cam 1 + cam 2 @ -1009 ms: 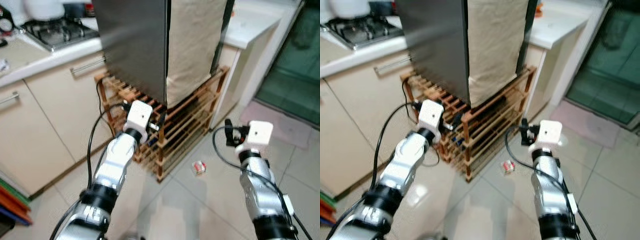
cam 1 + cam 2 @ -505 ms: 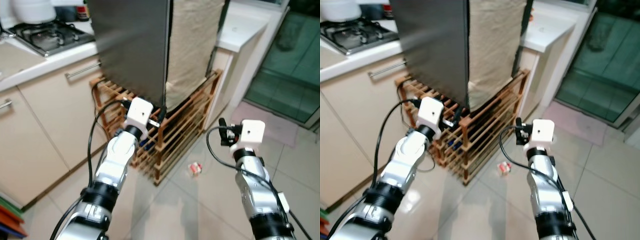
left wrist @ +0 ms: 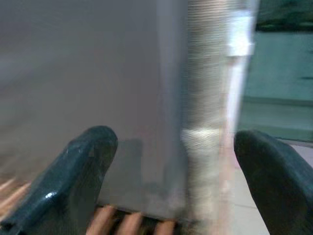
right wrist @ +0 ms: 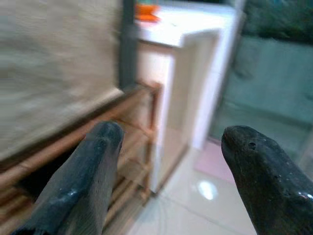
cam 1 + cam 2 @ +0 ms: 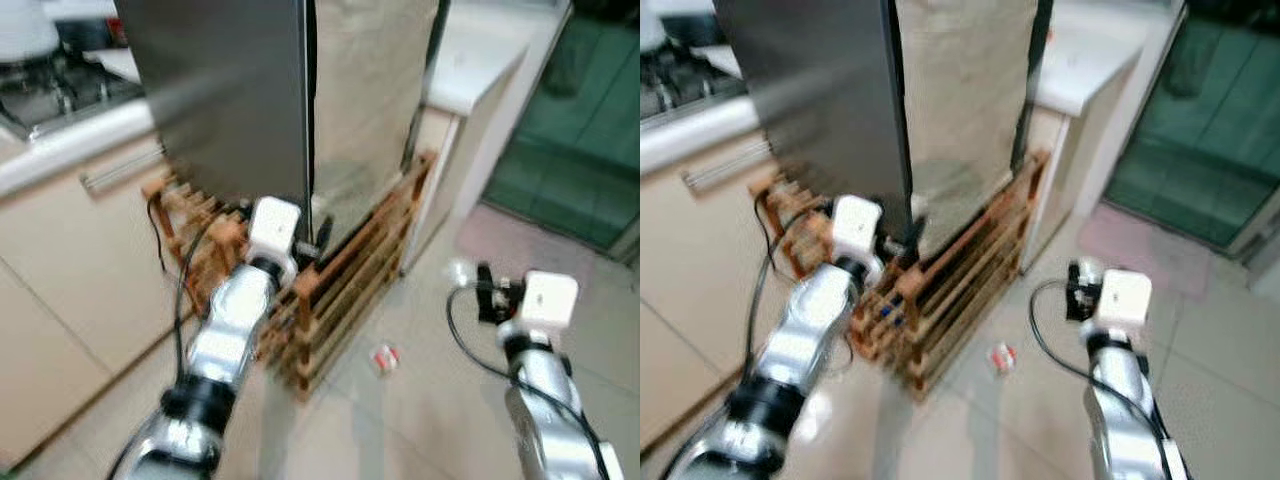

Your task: Restocking fridge

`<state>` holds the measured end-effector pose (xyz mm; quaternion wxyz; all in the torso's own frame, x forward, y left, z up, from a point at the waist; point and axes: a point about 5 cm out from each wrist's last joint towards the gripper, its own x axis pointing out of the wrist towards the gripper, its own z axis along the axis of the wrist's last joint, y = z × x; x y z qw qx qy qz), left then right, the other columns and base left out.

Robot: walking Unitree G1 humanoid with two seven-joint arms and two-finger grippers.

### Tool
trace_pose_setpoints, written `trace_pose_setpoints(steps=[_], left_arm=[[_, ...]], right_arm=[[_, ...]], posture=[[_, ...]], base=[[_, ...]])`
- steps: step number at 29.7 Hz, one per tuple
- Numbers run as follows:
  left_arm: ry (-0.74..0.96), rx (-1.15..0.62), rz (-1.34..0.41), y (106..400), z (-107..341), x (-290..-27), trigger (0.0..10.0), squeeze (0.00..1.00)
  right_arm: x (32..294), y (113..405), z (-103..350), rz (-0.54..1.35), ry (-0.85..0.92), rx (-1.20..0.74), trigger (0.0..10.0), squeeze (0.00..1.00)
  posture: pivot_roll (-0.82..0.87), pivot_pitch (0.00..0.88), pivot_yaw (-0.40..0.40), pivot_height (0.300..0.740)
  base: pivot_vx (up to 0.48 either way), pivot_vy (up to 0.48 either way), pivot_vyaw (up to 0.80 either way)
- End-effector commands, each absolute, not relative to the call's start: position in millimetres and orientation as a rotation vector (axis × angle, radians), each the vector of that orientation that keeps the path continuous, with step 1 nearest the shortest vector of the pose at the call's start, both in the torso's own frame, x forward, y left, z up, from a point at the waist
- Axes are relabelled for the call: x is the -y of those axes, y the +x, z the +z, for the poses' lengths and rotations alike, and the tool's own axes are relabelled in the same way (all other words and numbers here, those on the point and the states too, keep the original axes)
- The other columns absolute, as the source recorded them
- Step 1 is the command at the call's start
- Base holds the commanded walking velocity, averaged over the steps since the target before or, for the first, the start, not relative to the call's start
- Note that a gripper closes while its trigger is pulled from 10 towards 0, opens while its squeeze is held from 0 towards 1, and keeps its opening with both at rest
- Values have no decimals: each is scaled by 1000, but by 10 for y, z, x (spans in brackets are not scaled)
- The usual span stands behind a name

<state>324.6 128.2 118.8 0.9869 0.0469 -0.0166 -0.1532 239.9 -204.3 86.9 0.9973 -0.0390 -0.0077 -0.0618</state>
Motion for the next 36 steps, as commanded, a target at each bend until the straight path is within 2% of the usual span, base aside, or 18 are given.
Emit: trace_pose_setpoints(steps=[1, 3, 5, 8, 12, 21, 28, 33, 36], left_arm=[[74, -39, -275, 3161, 1043, -1501, 10000, 0], [4, -33, -277, 2995, 1019, -1635, 10000, 0], [0, -27, -278, 2905, 1012, -1636, 10000, 0], [33, -17, -303, 2848, 1021, -1558, 10000, 0], [8, 33, -380, 2819, 1146, -1304, 10000, 0], [22, 65, -450, 2799, 1239, -1203, 10000, 0], [81, 35, -341, 3009, 1284, -1268, 10000, 0], [113, 65, -373, 3132, 1384, -1194, 10000, 0], [21, 9, -464, 3231, 1424, -1016, 10000, 0]], right_arm=[[2020, 2308, 827, -100, -75, -19, 10000, 0], [2051, 2180, 788, -97, -71, -47, 10000, 0], [2063, 2157, 781, -106, -63, -53, 10000, 0], [2081, 2155, 780, -120, -59, -55, 10000, 0], [2078, 2209, 766, -115, -55, -60, 10000, 0], [2150, 2278, 636, -122, -55, -99, 10000, 0], [2251, 2239, 470, -126, -56, -130, 10000, 0], [2281, 2238, 406, -121, -56, -139, 10000, 0], [2281, 2249, 392, -114, -58, -137, 10000, 0]], posture=[[70, 0, -6, 740], [68, 0, -3, 740], [69, 0, 1, 740], [72, 0, 2, 740], [78, 0, 0, 740], [73, 0, 4, 740], [71, 0, 1, 740], [72, 0, -1, 740], [67, 0, 3, 740]], base=[[0, 0, 0], [0, 0, 0], [0, 0, 0], [0, 0, 0], [169, -169, 0], [336, -339, 0], [148, -140, 0], [0, 0, 0], [0, 0, 0]])
